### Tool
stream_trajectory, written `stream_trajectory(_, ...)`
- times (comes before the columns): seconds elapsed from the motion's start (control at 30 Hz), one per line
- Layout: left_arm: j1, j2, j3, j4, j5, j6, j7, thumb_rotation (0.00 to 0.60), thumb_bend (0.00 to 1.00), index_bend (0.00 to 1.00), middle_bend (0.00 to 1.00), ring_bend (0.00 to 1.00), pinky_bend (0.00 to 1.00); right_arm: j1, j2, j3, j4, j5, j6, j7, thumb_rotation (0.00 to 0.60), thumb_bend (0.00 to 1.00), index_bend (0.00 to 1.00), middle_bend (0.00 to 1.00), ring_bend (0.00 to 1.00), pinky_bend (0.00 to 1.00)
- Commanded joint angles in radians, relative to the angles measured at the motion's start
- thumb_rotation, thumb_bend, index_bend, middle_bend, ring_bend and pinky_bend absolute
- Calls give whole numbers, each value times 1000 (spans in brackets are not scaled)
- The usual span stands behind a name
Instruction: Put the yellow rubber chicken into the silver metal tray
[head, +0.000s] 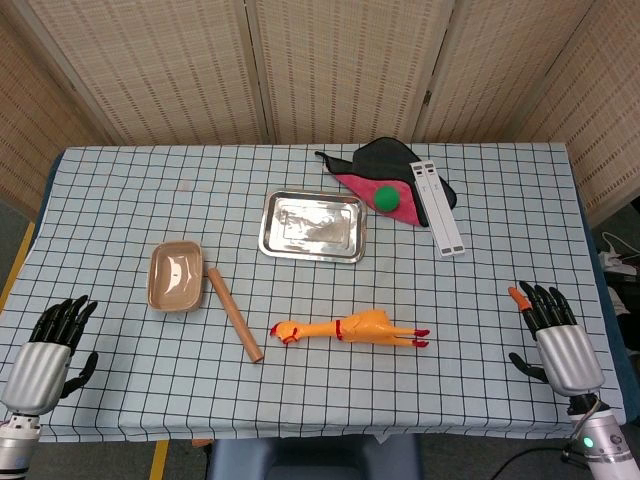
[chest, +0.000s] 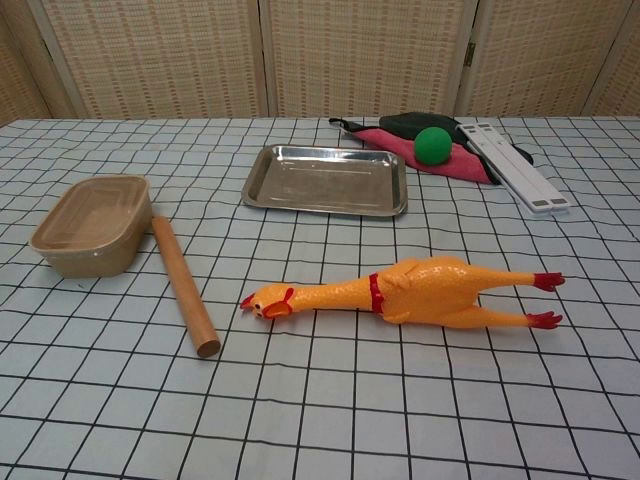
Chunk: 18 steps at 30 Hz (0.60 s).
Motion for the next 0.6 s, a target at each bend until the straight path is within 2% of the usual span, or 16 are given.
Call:
stream_trajectory(0.03,-2,0,5,-11,-1,-12,4,600,427,0,0,0,84,0,2,-2,-4,0,-2,-1,600,135,0,0,0,0)
stream_trajectory(0.2,-38,-16,30,-17,75,-37,-80,600,422,0,0,0,87,-5,12,1,-20,12,2,-1,600,135,0,0,0,0)
stream_trajectory(0.33,-122,-40,33,-25,134,-128,-100,600,416,0,0,0,110,-4,13,2,-22,23,-8,-13,600,135,0,0,0,0)
stream_trajectory(0.43,-193,-49,19,-59,126,-241,-58,600,411,3,0,0,117,-1,14,1,-28,32,-22,-24,600,135,0,0,0,0)
stream_trajectory(0.6,-290,-77,-33,-131,56,-387,17,600,405,85,0,0,117,-1,16,2,-33,40,-26,-33,600,135,0,0,0,0)
